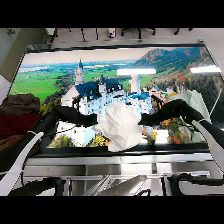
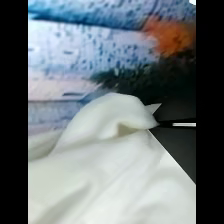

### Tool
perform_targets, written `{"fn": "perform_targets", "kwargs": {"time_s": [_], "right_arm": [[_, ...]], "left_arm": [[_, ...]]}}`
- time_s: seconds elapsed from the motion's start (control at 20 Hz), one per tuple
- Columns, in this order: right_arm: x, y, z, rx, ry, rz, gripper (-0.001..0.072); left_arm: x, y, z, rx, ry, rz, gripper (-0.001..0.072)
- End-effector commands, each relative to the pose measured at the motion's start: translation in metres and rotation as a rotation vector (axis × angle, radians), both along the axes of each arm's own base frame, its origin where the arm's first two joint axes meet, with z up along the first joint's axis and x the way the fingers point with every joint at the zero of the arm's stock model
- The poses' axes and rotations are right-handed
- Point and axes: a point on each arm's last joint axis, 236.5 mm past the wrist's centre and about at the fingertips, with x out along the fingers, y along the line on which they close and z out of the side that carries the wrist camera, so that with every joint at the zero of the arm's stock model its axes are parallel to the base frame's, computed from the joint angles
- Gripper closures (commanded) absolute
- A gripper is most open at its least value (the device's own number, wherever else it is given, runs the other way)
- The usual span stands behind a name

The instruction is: Fold the shirts.

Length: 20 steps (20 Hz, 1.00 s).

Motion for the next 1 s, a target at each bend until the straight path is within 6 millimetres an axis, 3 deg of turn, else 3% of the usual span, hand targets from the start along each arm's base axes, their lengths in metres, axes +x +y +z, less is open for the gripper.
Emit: {"fn": "perform_targets", "kwargs": {"time_s": [0.0, 0.1, 0.2, 0.3, 0.35, 0.4, 0.45, 0.5, 0.6, 0.7, 0.85, 0.95], "right_arm": [[0.035, 0.011, 0.089, 0.061, -0.204, 0.04, 0.0696], [0.057, 0.011, 0.183, 0.072, -0.436, 0.042, 0.0696], [0.06, 0.005, 0.299, 0.073, -0.726, 0.031, 0.0696], [0.031, 0.002, 0.419, 0.067, -1.035, 0.035, 0.0696], [0.005, 0.0, 0.476, 0.051, -1.202, 0.046, 0.0697], [-0.021, -0.004, 0.518, 0.02, -1.337, 0.049, 0.0696], [-0.044, -0.013, 0.552, -0.039, -1.454, 0.027, 0.0696], [-0.062, -0.023, 0.574, -0.092, -1.533, -0.009, 0.0696], [-0.078, -0.034, 0.587, -0.144, -1.583, -0.047, 0.0696], [-0.075, -0.03, 0.57, -0.15, -1.528, -0.004, 0.0696], [-0.035, -0.013, 0.492, -0.109, -1.262, 0.121, 0.0695], [-0.004, 0.003, 0.411, -0.074, -1.036, 0.188, 0.0695]], "left_arm": [[0.03, 0.013, 0.089, -0.065, -0.226, 0.06, 0.0687], [0.044, 0.024, 0.183, -0.126, -0.434, 0.104, 0.0687], [0.036, 0.039, 0.3, -0.19, -0.699, 0.141, 0.0688], [-0.002, 0.055, 0.417, -0.244, -0.971, 0.156, 0.0687], [-0.029, 0.063, 0.468, -0.261, -1.1, 0.16, 0.0687], [-0.059, 0.074, 0.512, -0.259, -1.225, 0.169, 0.0687], [-0.086, 0.086, 0.541, -0.231, -1.322, 0.182, 0.0688], [-0.102, 0.098, 0.556, -0.201, -1.367, 0.214, 0.0687], [-0.114, 0.113, 0.555, -0.133, -1.37, 0.252, 0.0687], [-0.099, 0.114, 0.523, -0.091, -1.274, 0.242, 0.0687], [-0.051, 0.098, 0.44, -0.109, -1.028, 0.209, 0.0687], [-0.016, 0.083, 0.354, -0.098, -0.809, 0.172, 0.0686]]}}
